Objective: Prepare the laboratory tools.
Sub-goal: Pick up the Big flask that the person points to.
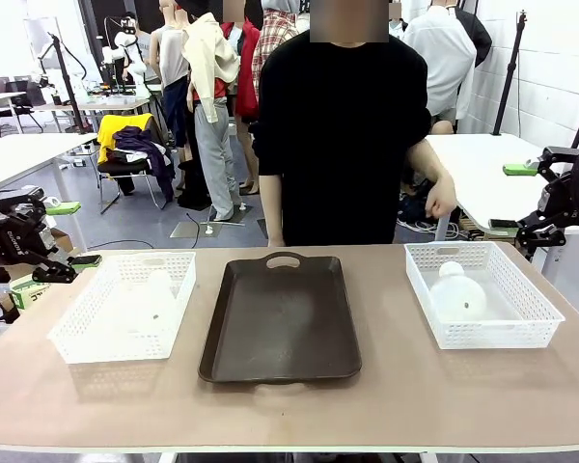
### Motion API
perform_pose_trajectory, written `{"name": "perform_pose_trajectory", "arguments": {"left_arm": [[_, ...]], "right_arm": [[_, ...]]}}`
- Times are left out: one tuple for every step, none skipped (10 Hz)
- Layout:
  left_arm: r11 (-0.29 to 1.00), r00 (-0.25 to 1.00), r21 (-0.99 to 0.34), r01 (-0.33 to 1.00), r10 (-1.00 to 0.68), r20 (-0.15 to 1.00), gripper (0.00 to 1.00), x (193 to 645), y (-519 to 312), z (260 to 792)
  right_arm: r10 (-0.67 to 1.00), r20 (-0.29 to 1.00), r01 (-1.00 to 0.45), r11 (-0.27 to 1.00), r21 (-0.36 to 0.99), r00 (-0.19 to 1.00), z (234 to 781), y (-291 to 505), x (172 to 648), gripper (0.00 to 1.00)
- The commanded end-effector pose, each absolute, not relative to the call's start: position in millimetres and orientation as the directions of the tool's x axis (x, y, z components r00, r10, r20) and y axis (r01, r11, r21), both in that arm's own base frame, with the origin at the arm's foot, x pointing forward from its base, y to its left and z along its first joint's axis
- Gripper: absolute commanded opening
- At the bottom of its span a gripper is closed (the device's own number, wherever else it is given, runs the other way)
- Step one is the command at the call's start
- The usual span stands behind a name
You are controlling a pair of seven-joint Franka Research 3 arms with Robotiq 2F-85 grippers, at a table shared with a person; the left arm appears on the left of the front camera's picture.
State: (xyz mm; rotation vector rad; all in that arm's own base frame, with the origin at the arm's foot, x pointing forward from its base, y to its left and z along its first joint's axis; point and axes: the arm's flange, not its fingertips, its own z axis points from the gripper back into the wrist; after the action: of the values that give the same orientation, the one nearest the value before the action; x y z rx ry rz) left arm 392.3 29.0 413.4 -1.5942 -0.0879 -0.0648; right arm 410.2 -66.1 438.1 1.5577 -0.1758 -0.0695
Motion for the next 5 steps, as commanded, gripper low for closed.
{"name": "perform_pose_trajectory", "arguments": {"left_arm": [[-0.036, 0.995, -0.995, 0.098, 0.013, 0.098, 1.0, 390.9, 30.6, 414.9], [-0.036, 0.995, -0.995, 0.098, 0.013, 0.098, 1.0, 390.9, 30.6, 414.9], [-0.036, 0.995, -0.995, 0.098, 0.013, 0.098, 1.0, 390.9, 30.6, 414.9], [-0.036, 0.995, -0.995, 0.098, 0.013, 0.098, 1.0, 390.9, 30.6, 414.9], [-0.036, 0.995, -0.995, 0.098, 0.013, 0.098, 1.0, 390.9, 30.6, 414.9]], "right_arm": [[-0.154, 0.07, -0.066, 0.032, 0.997, 0.986, 438.6, -65.3, 409.4, 1.0], [-0.154, 0.07, -0.066, 0.032, 0.997, 0.986, 438.6, -65.3, 409.4, 1.0], [-0.154, 0.07, -0.066, 0.032, 0.997, 0.986, 438.6, -65.3, 409.4, 1.0], [-0.154, 0.07, -0.066, 0.032, 0.997, 0.986, 438.6, -65.3, 409.4, 1.0], [-0.154, 0.07, -0.066, 0.032, 0.997, 0.986, 438.6, -65.3, 409.4, 1.0]]}}
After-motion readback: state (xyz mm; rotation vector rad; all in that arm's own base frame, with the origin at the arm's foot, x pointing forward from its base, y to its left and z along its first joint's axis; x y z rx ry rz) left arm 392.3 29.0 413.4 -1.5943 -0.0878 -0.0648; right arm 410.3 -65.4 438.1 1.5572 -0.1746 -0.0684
